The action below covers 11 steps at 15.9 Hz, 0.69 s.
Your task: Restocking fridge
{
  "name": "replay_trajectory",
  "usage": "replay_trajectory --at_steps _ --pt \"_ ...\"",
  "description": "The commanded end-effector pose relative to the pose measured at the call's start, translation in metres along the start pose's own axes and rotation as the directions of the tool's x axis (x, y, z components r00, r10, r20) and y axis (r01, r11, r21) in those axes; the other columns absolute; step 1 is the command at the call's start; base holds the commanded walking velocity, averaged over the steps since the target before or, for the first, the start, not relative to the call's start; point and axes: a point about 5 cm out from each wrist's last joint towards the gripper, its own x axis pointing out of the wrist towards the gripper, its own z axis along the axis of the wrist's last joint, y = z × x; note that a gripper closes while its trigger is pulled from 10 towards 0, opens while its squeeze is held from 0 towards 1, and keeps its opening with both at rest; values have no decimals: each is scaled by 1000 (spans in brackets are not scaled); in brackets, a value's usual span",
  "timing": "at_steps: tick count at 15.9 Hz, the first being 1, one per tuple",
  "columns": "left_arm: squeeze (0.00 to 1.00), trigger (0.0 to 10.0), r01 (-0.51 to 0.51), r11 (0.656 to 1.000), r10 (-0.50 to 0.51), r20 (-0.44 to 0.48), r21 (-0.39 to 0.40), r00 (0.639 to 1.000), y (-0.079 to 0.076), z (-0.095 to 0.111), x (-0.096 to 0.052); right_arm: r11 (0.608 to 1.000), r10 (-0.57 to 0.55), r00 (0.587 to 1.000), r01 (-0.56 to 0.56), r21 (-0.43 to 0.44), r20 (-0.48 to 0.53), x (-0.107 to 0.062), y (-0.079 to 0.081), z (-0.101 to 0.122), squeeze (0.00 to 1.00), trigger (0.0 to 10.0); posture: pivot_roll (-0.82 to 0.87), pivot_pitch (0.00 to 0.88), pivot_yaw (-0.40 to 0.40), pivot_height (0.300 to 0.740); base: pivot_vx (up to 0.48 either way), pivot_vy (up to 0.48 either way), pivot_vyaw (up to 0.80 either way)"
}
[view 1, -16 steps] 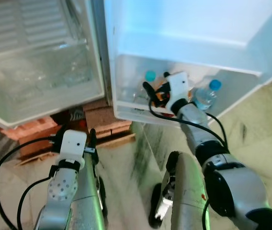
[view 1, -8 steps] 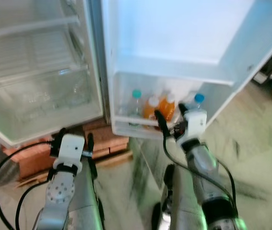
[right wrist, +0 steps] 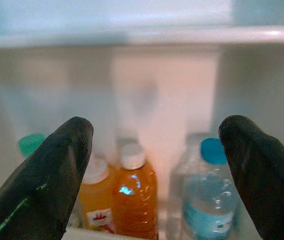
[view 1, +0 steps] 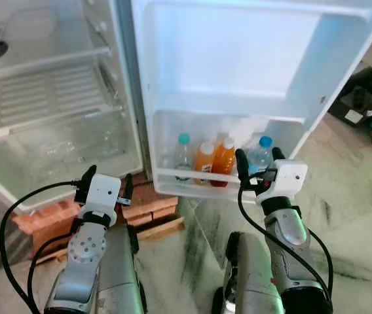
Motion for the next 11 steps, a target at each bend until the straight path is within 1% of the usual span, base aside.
replay_trajectory --at_steps 1,2,3,4,5,6,8,9,10,11 --pt "0 10000 11 999 -12 -15 -30 1000 -5 -6 -1 1000 -19 1000 19 8 -10 0 -1 -1 0 10000 145 40 -30 590 0 0 0" --pt "0 10000 32 999 -32 -12 -24 999 -10 -6 -1 1000 -23 999 24 7 -22 1 1 -3 0 10000 147 34 -35 600 0 0 0" --pt "0 10000 40 999 -40 -6 -35 999 -13 -4 0 1000 -27 999 27 12 -23 2 3 -2 0 10000 148 32 -37 609 0 0 0" --pt "0 10000 36 999 -36 -5 -36 999 -13 -4 0 1000 -12 1000 12 0 -19 2 3 1 0 10000 148 28 -42 618 0 0 0" --pt "0 10000 29 999 -30 -7 -40 1000 -13 -4 -1 1000 -14 1000 13 -5 -18 2 2 4 0 10000 146 26 -44 628 0 0 0" --pt "0 10000 14 999 -15 -18 -52 1000 -11 -8 -4 999 -34 999 34 -3 -22 1 -4 5 0 10000 140 25 -45 643 0 0 0" --pt "0 10000 -6 998 5 -27 -63 1000 -8 -11 -8 998 -64 997 64 2 -47 -1 -10 1 0 10000 142 24 -56 662 0 0 0" --pt "0 10000 -1 1000 1 -9 1 1000 -7 -9 -10 998 -58 996 57 -8 -64 -1 -11 -3 0 10000 149 22 -59 676 0 0 0" --pt "0 10000 -1 1000 1 4 29 1000 -8 -7 -10 999 -52 997 51 -12 -62 -1 -10 -2 0 10000 151 22 -60 686 0 0 0" --pt "0 10000 -2 1000 2 2 20 1000 -8 -7 -9 999 -50 997 49 -11 -58 0 -10 0 0 10000 153 23 -61 695 0 0 0"
